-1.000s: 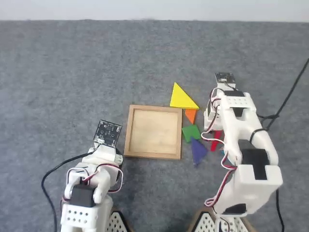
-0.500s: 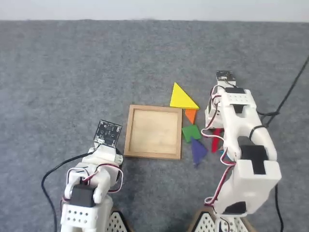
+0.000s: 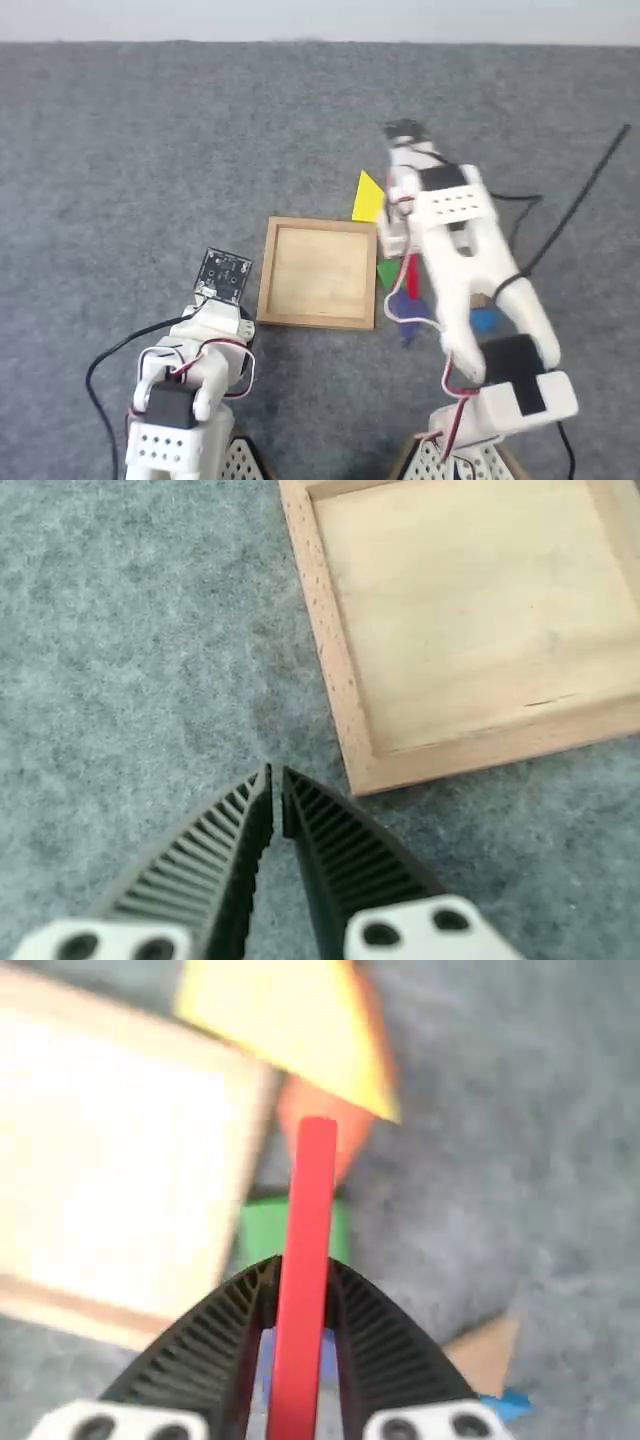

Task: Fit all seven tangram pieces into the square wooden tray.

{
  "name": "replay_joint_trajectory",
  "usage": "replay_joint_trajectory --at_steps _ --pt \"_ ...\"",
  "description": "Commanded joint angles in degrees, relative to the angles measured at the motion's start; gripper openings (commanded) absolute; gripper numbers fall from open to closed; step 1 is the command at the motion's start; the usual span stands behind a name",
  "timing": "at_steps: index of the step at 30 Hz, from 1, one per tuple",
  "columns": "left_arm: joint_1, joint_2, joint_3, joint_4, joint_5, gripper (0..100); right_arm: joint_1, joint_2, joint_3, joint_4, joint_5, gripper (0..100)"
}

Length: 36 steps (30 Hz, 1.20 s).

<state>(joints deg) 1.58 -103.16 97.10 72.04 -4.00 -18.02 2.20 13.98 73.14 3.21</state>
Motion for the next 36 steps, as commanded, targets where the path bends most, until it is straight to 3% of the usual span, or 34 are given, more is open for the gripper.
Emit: replay_joint_trajectory --at_steps 1,10,14,18,27,33,36 --pt "-0.3 -0.9 -0.6 0.2 -0.1 2 -4.0 -0.8 -8.1 2.9 3.8 0.7" --pt "-0.3 -0.9 -0.6 0.2 -0.1 2 -6.5 15.8 -30.3 10.8 7.8 0.7" --pt "-0.3 -0.9 -0.6 0.2 -0.1 2 -8.5 23.7 -36.0 10.4 -1.0 0.7" --pt "-0.3 -0.9 -0.6 0.2 -0.1 2 -12.1 29.0 -40.3 10.4 -14.9 0.7" --pt "-0.3 -0.9 -0.6 0.2 -0.1 2 -21.6 31.2 -41.8 10.9 -34.5 0.9" --pt "-0.3 -0.9 -0.6 0.2 -0.1 2 -22.5 31.2 -41.8 10.3 -38.8 2.0" --pt "-0.3 -0.9 -0.6 0.2 -0.1 2 -24.7 31.2 -41.8 10.3 -37.6 11.7"
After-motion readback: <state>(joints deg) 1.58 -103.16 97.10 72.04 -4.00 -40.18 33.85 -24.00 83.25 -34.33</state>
